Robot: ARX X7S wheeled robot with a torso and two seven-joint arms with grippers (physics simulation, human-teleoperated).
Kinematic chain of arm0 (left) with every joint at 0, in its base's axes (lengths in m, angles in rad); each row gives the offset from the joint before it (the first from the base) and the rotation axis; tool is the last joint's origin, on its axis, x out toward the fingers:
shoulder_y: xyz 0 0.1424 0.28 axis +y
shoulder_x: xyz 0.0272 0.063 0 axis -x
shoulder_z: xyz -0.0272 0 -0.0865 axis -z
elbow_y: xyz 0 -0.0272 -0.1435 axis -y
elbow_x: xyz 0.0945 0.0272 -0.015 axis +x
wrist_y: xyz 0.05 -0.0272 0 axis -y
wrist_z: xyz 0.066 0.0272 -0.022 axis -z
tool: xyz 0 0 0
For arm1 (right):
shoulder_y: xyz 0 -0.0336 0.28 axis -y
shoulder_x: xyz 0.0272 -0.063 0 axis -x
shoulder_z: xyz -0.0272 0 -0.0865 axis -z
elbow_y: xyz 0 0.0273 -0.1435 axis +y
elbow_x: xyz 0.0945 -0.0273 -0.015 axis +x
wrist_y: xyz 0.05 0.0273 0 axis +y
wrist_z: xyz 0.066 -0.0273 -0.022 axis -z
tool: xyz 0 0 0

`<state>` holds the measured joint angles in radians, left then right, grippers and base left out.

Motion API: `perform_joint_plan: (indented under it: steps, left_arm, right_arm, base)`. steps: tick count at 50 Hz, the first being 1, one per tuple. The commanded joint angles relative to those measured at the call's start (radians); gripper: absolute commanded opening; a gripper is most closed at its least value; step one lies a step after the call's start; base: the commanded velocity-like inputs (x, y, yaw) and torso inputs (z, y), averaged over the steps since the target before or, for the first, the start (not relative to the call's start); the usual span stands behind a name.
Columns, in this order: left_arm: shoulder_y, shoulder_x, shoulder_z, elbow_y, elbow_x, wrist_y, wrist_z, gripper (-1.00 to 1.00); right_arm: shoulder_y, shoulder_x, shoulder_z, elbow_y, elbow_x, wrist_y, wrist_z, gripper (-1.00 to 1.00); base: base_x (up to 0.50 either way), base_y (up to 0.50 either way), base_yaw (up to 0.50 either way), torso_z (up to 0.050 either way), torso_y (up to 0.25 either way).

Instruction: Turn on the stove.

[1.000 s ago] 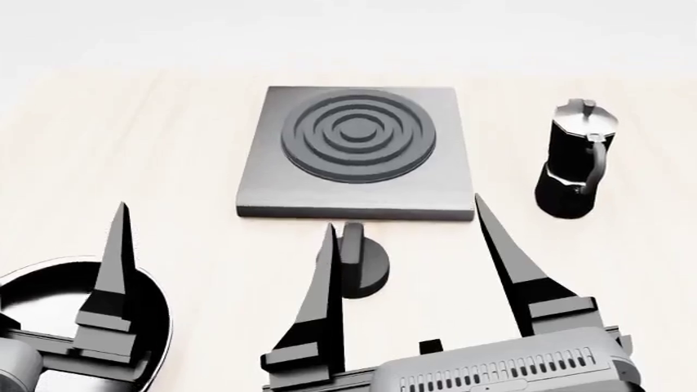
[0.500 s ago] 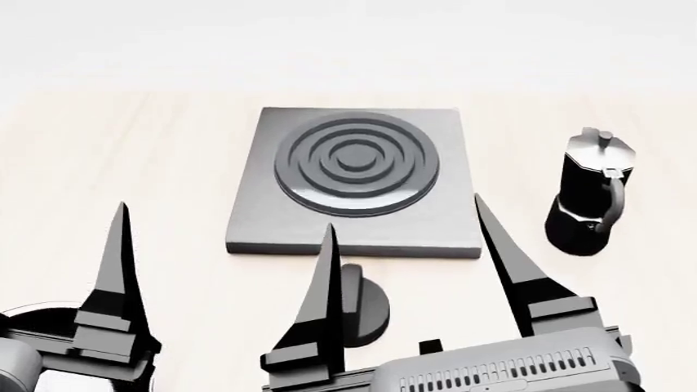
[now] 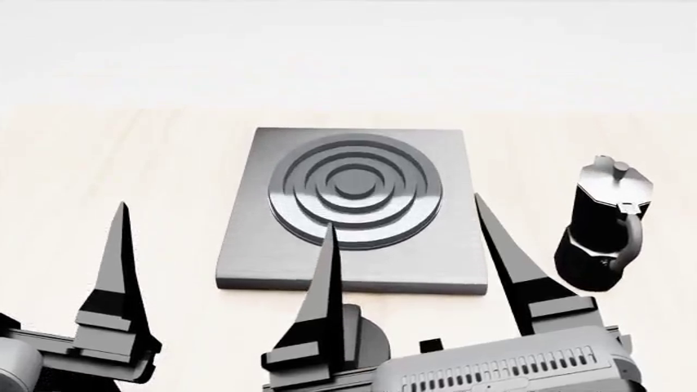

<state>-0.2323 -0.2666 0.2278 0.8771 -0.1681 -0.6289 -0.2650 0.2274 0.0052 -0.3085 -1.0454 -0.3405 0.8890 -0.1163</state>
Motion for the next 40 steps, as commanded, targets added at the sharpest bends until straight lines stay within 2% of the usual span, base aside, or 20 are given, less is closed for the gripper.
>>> perform_joint_plan:
  steps: [1, 40]
  left_arm:
    - [0.000, -0.004, 0.002, -0.002, -0.005, 0.003, -0.005, 1.00]
    - [-0.004, -0.018, 0.002, -0.002, -0.023, 0.004, -0.025, 1.00]
  right_arm:
    - [-0.001, 0.013, 0.013, 0.010, 0.038, 0.000, 0.022, 1.00]
    - [0.001, 0.044, 0.049, 0.245, 0.264, -0.026, 0.099, 1.00]
  base:
    - [0.00, 0.00, 0.00, 0.000, 0.000]
    - [0.00, 0.00, 0.00, 0.000, 0.000]
